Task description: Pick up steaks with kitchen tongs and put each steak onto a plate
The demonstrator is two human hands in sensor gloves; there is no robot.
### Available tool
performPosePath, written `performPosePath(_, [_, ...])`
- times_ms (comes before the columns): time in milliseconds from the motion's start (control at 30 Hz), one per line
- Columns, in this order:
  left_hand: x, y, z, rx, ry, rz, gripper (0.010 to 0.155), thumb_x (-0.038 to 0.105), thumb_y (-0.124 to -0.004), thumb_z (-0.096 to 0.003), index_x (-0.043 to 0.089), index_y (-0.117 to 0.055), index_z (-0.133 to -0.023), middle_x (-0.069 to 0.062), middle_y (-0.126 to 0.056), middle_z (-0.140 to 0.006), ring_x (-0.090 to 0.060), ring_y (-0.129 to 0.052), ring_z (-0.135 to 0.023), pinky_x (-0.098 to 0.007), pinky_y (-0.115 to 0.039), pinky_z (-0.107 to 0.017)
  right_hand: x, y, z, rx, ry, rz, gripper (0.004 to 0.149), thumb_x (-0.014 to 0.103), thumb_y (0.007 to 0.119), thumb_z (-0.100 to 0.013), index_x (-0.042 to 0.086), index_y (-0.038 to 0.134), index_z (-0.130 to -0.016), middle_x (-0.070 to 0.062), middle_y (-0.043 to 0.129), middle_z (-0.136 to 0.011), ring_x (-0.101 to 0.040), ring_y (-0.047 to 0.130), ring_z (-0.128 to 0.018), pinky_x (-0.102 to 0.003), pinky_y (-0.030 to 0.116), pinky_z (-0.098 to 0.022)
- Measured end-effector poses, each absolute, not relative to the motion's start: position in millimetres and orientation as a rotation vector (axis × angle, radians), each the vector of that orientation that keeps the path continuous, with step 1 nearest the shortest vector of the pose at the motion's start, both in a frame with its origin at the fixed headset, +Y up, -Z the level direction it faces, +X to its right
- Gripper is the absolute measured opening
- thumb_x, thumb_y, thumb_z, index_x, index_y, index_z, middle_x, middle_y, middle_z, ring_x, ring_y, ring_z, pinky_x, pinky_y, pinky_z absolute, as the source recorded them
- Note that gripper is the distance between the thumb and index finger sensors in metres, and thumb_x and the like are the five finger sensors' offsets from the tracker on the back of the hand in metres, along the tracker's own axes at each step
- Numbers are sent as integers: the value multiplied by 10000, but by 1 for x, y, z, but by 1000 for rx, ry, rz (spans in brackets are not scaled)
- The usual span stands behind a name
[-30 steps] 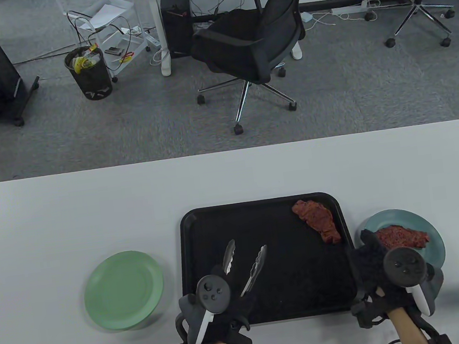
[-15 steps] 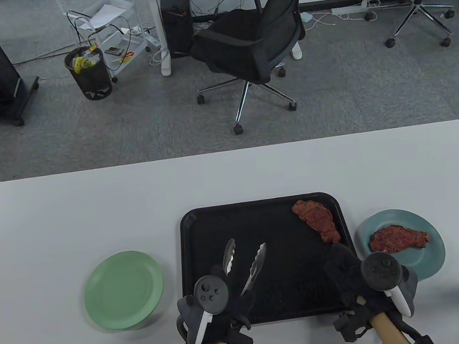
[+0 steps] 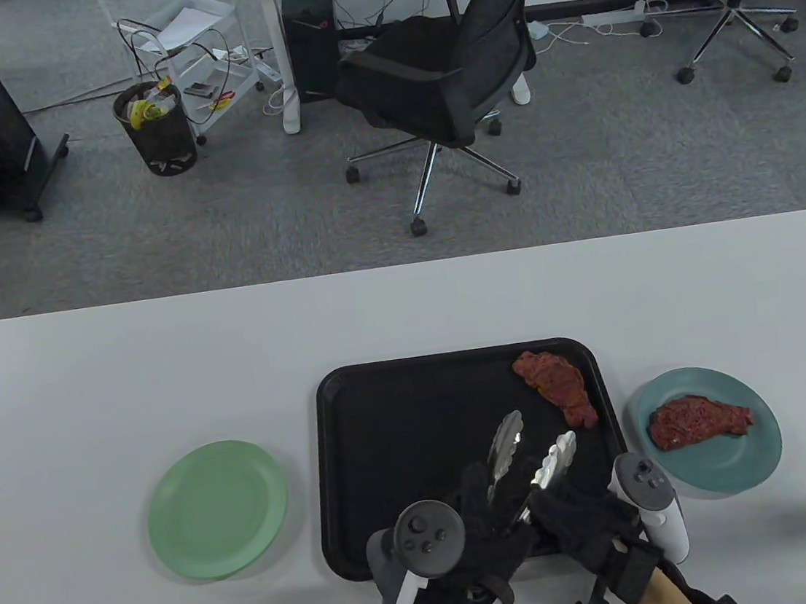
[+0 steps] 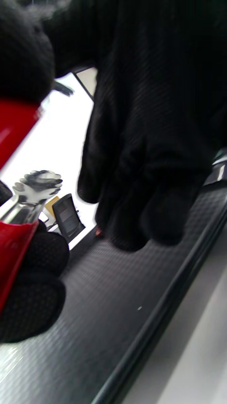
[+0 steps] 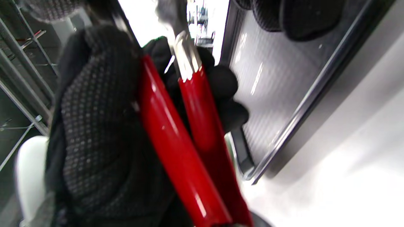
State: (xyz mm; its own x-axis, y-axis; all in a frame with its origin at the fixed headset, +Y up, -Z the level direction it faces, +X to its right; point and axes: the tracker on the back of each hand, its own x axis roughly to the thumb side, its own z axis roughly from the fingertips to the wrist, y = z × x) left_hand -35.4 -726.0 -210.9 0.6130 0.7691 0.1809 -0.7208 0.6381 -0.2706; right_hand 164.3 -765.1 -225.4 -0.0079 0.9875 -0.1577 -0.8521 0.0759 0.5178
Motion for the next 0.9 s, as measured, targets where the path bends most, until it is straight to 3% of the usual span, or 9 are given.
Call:
performPosePath(333, [-27, -731, -211, -227, -387, 933, 933, 559, -811, -361, 86, -418, -1062, -250, -681, -949, -472, -867, -667, -471, -823, -438, 159, -774, -223, 324, 634, 1380, 1094, 651, 737, -337, -40, 261, -1039, -340, 391, -1031, -577, 525, -835, -640, 546, -602])
performPosePath(567, [-25, -729, -212, -277, -427, 1005, 817, 473, -776, -414, 100, -440, -1059, -180, -672, -1009, -504, -827, -756, -498, -801, -497, 164, -779, -225, 262, 587, 1244, 961, 594, 809, -320, 110, 344, -1007, -300, 379, -1055, -582, 477, -883, -680, 500, -622])
performPosePath(700, [-29, -720, -211, -191, -411, 976, 780, 465, -771, -416, 130, -483, -1059, -199, -675, -1004, -476, -830, -754, -481, -796, -502, 168, -776, -228, 262, 552, 1230, 900, 595, 810, -318, 169, 371, -978, -290, 416, -1061, -612, 499, -904, -714, 525, -613])
performPosePath(800, [-41, -713, -214, -101, -359, 1003, 764, 462, -771, -416, 128, -518, -1055, -205, -706, -980, -467, -844, -737, -476, -800, -490, 176, -770, -231, 274, 502, 1318, 892, 612, 802, -310, 176, 389, -970, -250, 585, -997, -524, 744, -809, -666, 650, -579])
performPosePath(900, [-61, -707, -218, -25, -260, 984, 765, 454, -773, -417, 128, -511, -1058, -213, -696, -979, -475, -821, -746, -486, -782, -504, 184, -756, -231, 249, 411, 1489, 897, 645, 772, -323, 155, 400, -975, -226, 679, -908, -447, 838, -671, -629, 702, -512])
